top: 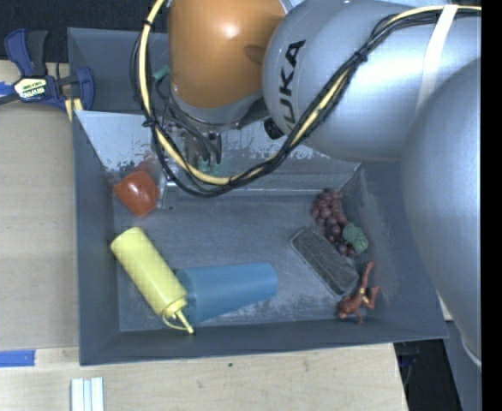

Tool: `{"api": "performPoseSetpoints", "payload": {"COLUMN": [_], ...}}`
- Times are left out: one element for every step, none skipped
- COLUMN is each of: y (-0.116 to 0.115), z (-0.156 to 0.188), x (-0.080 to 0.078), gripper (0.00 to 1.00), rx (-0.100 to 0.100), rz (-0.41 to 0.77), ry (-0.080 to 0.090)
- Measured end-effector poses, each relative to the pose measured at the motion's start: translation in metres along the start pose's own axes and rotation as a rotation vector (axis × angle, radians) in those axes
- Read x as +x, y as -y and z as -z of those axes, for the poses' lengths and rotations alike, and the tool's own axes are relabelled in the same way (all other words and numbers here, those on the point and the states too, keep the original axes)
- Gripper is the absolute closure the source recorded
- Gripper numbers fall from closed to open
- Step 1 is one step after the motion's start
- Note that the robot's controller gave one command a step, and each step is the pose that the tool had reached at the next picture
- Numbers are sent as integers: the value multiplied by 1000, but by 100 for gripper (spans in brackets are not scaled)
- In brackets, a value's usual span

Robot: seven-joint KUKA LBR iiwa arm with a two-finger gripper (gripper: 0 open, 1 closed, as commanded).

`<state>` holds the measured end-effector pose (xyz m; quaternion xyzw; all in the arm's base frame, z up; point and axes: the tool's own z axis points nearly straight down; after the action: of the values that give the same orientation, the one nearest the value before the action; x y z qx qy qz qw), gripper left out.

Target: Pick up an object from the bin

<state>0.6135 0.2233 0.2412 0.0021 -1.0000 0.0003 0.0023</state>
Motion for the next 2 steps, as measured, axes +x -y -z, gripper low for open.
{"api": "performPoseSetpoints", "payload": {"y": [2,-18], "z": [6,-155], "x": [-1,-23], "gripper": [0,0], "rx": [-2,-15], "rz": [-5,-132], "ry": [8,38]}}
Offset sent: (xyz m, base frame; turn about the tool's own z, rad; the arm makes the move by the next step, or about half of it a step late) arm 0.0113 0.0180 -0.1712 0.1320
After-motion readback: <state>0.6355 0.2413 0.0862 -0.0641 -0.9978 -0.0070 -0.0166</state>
